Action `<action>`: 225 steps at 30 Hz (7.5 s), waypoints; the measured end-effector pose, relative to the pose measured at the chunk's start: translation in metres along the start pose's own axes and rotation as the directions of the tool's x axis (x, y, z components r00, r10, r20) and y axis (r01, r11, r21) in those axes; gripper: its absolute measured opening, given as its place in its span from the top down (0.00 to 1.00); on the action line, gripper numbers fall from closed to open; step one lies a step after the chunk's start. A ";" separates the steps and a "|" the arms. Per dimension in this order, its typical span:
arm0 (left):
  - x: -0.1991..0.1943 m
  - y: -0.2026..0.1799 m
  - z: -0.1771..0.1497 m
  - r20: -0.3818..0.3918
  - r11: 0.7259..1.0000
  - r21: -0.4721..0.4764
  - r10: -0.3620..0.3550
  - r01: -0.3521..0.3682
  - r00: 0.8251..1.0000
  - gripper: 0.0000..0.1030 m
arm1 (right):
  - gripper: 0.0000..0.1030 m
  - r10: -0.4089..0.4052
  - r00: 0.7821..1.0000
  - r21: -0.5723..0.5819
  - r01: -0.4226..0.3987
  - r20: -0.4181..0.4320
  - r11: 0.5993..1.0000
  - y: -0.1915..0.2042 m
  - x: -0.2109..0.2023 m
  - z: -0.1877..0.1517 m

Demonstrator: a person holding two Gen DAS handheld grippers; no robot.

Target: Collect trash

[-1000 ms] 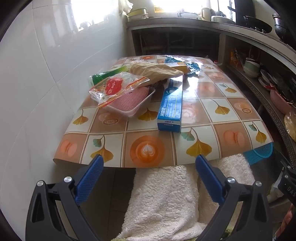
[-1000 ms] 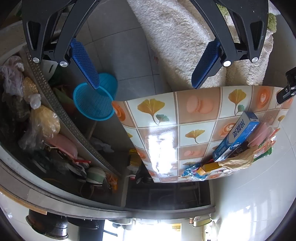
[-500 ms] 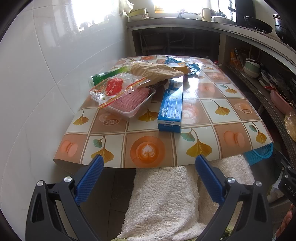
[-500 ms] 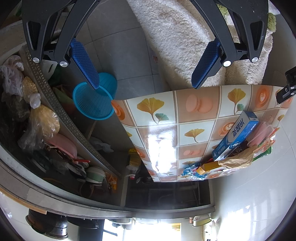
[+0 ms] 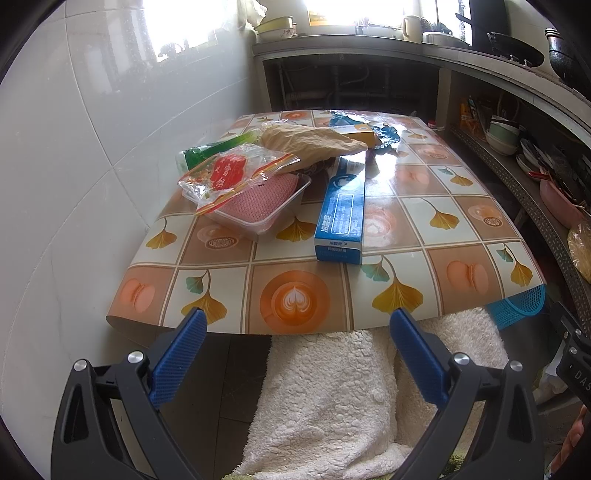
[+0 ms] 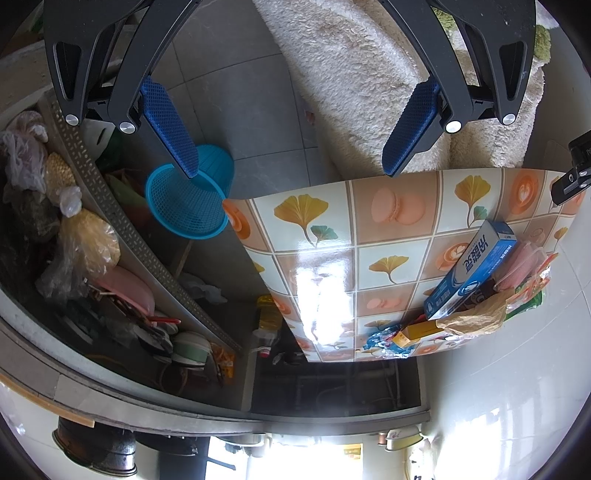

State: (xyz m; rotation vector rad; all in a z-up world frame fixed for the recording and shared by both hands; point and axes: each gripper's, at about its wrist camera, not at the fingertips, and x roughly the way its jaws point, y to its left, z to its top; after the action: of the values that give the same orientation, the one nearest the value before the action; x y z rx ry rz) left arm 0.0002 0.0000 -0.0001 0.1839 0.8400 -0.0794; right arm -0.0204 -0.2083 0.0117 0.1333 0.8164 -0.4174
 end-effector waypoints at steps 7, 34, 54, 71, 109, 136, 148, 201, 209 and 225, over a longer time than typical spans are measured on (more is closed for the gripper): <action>0.000 0.000 0.000 0.000 1.000 0.000 0.000 0.000 1.000 0.05 | 0.07 0.002 1.000 -0.001 -0.002 0.000 1.000 0.000 0.000 0.000; 0.000 0.000 0.000 0.001 1.000 -0.001 -0.001 0.001 1.000 0.06 | 0.07 0.003 1.000 0.001 -0.003 0.002 1.000 0.000 0.001 -0.001; 0.000 0.000 0.000 0.002 1.000 -0.001 -0.001 0.001 1.000 0.06 | 0.07 0.005 1.000 0.000 -0.005 0.006 1.000 0.001 -0.001 0.000; 0.026 0.006 0.028 0.010 0.999 0.026 -0.042 0.042 0.999 0.06 | 0.07 0.043 0.998 -0.053 -0.041 0.041 0.998 0.018 0.014 0.040; 0.053 0.071 0.116 0.138 0.958 -0.089 -0.261 0.274 0.955 0.06 | 0.07 0.250 0.968 -0.168 -0.244 0.019 0.955 0.074 0.064 0.142; 0.220 0.025 0.242 -0.326 0.863 0.302 -0.305 0.404 0.895 0.06 | 0.07 0.358 0.928 -0.057 -0.365 -0.102 0.929 0.065 0.122 0.152; 0.220 0.016 0.239 -0.334 0.846 0.389 -0.239 0.365 0.912 0.50 | 0.07 0.366 0.923 -0.013 -0.370 -0.118 0.929 0.057 0.131 0.153; 0.021 0.180 0.187 0.390 0.943 -0.199 -0.174 0.268 0.904 0.97 | 0.38 0.742 0.546 -0.151 -0.832 -0.388 0.533 0.260 0.132 0.176; 0.022 0.185 0.184 0.392 0.938 -0.206 -0.183 0.280 0.902 0.97 | 0.75 0.655 0.621 -0.293 -0.782 -0.430 0.549 0.283 0.138 0.162; 0.019 0.184 0.186 0.400 0.937 -0.216 -0.172 0.275 0.900 0.97 | 1.00 0.728 0.575 -0.220 -0.817 -0.372 0.533 0.257 0.131 0.183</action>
State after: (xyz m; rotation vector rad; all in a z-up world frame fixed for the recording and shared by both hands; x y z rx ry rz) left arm 0.1747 0.1446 0.1313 -0.1844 0.4757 -0.2118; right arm 0.2888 -0.0653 0.0295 0.1849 0.9680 0.6472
